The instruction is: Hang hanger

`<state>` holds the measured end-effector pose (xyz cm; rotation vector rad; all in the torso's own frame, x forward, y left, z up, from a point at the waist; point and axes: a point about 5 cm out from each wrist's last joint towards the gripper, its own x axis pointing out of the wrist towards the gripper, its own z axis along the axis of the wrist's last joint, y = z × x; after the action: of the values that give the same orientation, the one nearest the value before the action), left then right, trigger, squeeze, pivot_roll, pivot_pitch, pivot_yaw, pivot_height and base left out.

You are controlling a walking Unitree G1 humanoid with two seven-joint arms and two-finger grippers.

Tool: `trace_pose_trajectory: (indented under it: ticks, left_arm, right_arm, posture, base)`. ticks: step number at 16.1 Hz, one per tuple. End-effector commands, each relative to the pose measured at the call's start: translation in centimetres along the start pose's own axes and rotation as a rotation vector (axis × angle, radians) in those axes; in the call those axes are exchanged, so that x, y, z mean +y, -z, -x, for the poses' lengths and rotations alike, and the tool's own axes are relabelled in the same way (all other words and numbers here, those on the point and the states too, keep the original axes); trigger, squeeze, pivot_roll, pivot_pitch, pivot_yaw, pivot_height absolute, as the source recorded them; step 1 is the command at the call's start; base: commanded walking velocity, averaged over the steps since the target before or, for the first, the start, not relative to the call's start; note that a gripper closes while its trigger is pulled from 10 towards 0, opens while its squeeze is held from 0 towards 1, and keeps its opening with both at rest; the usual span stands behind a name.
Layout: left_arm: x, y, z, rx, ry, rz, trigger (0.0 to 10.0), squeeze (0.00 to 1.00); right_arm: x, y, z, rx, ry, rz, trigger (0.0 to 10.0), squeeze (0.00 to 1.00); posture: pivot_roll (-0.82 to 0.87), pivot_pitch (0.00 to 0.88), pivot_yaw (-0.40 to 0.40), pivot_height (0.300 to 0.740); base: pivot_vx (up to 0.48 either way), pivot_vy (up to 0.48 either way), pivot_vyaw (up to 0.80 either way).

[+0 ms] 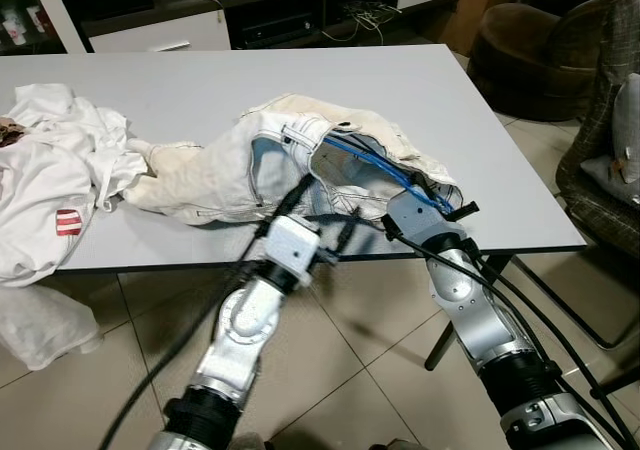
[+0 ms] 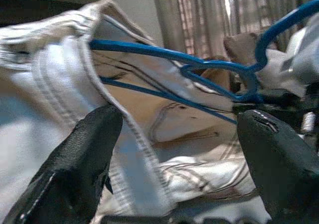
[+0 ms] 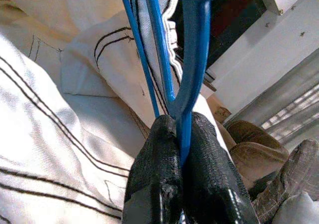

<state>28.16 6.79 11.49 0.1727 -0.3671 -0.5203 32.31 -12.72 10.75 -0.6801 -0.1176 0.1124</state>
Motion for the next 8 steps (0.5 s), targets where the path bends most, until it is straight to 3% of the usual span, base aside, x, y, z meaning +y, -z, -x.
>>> trace_pose_trajectory:
  ticks: [1,5,8]
  left_arm:
    - [0.3,-0.1,-0.5,0.004,-0.004,-0.022,10.0,0.0]
    - [1.7,-0.3,-1.4,0.001,-0.122,-0.064,10.0,0.0]
    - [2.0,-0.1,-1.4,0.01,-0.158,-0.07,10.0,0.0]
  right_arm:
    - [-0.2,-0.7,0.0,-0.028,0.01,0.002,10.0,0.0]
    - [-0.2,-0.8,0.1,-0.042,0.007,0.018,10.0,0.0]
    - [-0.2,-0.8,0.1,-0.043,0.005,0.02,10.0,0.0]
  posture:
    - [0.01,0.0,0.026,0.74]
    - [0.0,0.0,0.025,0.74]
    - [0.0,0.0,0.025,0.74]
  base:
    - [0.0,0.0,0.0]
    - [0.0,0.0,0.0]
    - [0.0,0.0,0.0]
